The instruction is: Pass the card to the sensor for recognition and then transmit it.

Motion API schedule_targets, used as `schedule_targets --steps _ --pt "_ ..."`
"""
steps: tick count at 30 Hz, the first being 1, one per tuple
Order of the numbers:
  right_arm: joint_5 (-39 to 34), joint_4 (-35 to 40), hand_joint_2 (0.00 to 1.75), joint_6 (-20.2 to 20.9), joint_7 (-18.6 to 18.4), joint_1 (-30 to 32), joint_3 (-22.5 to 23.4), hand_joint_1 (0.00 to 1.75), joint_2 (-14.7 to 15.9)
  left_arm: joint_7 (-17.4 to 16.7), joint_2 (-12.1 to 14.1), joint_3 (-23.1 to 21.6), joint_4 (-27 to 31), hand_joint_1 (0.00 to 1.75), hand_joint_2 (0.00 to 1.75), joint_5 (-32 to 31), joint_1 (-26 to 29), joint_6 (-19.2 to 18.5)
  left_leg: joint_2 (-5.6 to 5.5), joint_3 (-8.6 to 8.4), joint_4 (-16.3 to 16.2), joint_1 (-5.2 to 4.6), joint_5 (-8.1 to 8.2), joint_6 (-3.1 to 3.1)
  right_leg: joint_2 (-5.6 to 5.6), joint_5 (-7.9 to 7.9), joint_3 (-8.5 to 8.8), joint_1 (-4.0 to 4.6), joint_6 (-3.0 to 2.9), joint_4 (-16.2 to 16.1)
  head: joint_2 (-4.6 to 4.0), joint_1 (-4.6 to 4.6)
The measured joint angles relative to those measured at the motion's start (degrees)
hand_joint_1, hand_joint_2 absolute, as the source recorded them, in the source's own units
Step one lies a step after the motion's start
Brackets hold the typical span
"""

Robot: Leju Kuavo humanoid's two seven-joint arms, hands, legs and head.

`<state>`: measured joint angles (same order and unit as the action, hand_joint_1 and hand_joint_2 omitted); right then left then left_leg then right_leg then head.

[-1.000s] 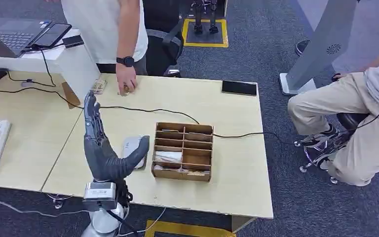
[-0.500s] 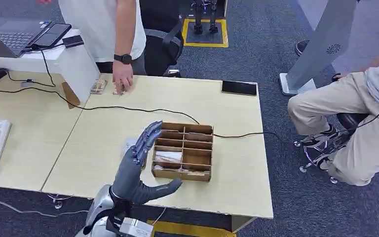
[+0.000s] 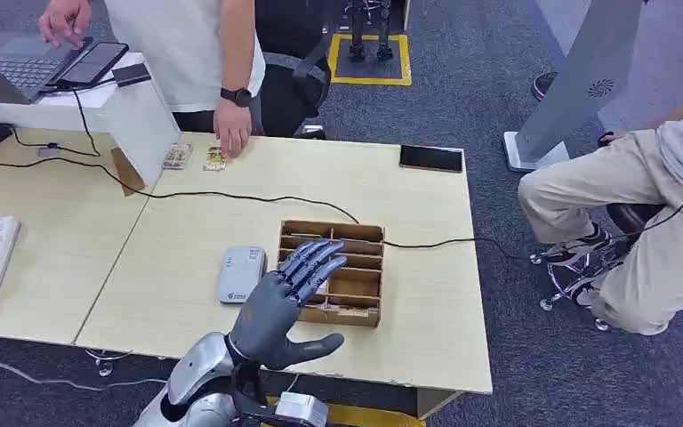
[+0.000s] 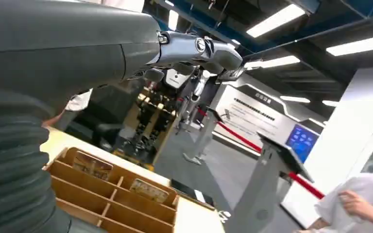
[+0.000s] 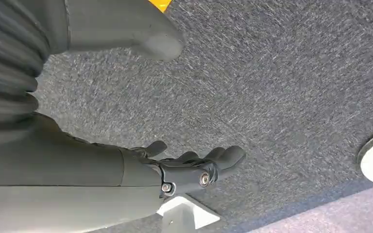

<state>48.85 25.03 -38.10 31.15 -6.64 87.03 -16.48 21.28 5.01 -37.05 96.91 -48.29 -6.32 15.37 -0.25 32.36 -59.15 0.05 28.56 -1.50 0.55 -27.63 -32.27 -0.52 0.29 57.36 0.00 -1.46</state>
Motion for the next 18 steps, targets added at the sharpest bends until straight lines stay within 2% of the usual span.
schedule_targets --steps 4,11,12,15,16,18 --pt "0.0 0.26 1.75 0.0 -0.52 0.22 -0.87 0.0 -0.02 -3.29 -0.02 -1.22 -2.53 0.0 1.75 -5.52 -1.09 1.0 0.0 0.0 0.0 0.0 0.0 0.0 0.0 0.0 0.0 0.0 0.0 0.0 0.0 0.0" --pt "-0.02 0.85 1.75 0.0 -1.31 0.7 -2.4 0.0 -0.11 -5.9 -0.07 -2.84 -5.66 0.0 1.75 -9.9 -2.39 1.51 -0.01 0.0 0.0 0.0 0.0 0.0 0.0 0.0 0.0 0.0 0.0 0.0 0.0 0.0" --pt "-0.09 0.96 1.75 0.0 -1.46 0.77 -2.71 0.0 -0.13 -6.25 -0.09 -3.12 -6.16 0.0 0.0 -10.55 -2.53 1.51 0.0 0.0 0.0 0.0 0.0 0.0 0.0 0.0 -0.01 0.0 0.0 0.0 0.0 0.0" --pt "-0.7 1.25 1.75 0.0 -2.08 0.99 -3.67 0.0 -0.15 -7.36 -0.2 -3.91 -7.75 0.0 0.0 -12.21 -3.07 1.46 0.01 0.0 0.0 0.0 0.0 0.0 0.01 0.0 -0.01 0.0 0.0 0.0 0.0 0.02" --pt "-0.85 1.36 1.75 0.0 -2.12 1.06 -4.0 0.0 -0.2 -7.58 -0.28 -4.02 -8.28 0.0 1.75 -12.65 -3.11 1.44 0.01 0.0 0.0 0.0 0.0 0.0 0.01 0.0 -0.01 0.0 0.0 0.0 0.0 0.0" --pt "-0.87 1.46 1.75 0.0 -2.23 1.15 -4.5 0.0 -0.22 -8.02 -0.57 -4.13 -9.31 0.0 1.75 -12.93 -3.17 1.44 0.01 0.0 0.0 0.0 0.0 0.0 0.01 0.0 -0.01 0.0 0.0 0.0 0.0 0.0"
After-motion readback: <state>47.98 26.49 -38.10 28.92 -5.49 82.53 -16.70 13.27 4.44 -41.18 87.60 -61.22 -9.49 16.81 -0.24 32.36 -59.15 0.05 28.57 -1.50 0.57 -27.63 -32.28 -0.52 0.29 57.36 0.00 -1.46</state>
